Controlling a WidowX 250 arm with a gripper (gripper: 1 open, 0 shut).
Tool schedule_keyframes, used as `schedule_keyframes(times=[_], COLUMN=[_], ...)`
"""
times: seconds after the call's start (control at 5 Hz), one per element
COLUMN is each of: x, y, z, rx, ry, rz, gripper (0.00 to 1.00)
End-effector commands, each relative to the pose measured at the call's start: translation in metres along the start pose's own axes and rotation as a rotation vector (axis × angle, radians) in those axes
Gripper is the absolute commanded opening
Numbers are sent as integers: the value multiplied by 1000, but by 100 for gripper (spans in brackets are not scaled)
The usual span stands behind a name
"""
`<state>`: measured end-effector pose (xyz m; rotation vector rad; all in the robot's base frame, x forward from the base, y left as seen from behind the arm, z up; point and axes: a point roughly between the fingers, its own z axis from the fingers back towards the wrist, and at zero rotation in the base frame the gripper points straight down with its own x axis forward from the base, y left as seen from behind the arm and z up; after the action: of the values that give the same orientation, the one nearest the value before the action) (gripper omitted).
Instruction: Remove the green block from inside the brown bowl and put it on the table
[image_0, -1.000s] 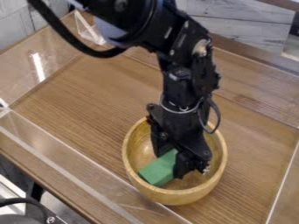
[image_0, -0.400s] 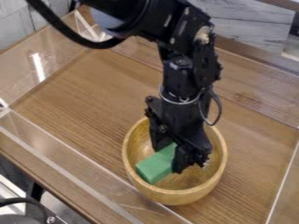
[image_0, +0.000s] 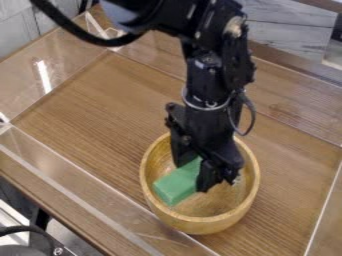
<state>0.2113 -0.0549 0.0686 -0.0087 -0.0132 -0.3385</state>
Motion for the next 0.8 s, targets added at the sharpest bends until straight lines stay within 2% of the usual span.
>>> schedule_keyframes(times=[0.0,0.4,0.6], x=[9,11,11], y=[5,11,11], z=[20,47,52], rx=[9,15,17], ry=[-53,-56,-59], rz=[7,19,19], gripper=[0,0,0])
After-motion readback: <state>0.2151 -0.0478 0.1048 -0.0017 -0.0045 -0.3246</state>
